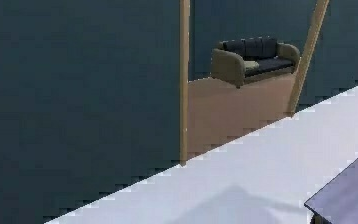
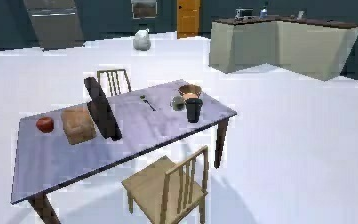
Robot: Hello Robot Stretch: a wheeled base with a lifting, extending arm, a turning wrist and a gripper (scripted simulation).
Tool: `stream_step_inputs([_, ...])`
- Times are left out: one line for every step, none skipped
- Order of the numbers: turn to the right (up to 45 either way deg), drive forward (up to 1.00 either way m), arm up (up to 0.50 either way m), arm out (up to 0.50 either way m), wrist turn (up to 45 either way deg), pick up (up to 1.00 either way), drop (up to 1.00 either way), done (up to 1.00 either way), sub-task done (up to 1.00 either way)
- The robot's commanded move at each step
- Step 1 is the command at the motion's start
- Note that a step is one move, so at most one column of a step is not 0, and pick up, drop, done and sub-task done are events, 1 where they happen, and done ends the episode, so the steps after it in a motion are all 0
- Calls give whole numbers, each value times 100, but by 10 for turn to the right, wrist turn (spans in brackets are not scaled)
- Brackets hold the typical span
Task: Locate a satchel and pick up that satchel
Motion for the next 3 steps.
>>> stream_step_inputs([0, 30, 0, 0, 0, 0, 0, 0, 0])
stream_step_inputs([450, 0, 0, 0, 0, 0, 0, 0, 0])
stream_step_inputs([450, 0, 0, 0, 0, 0, 0, 0, 0])
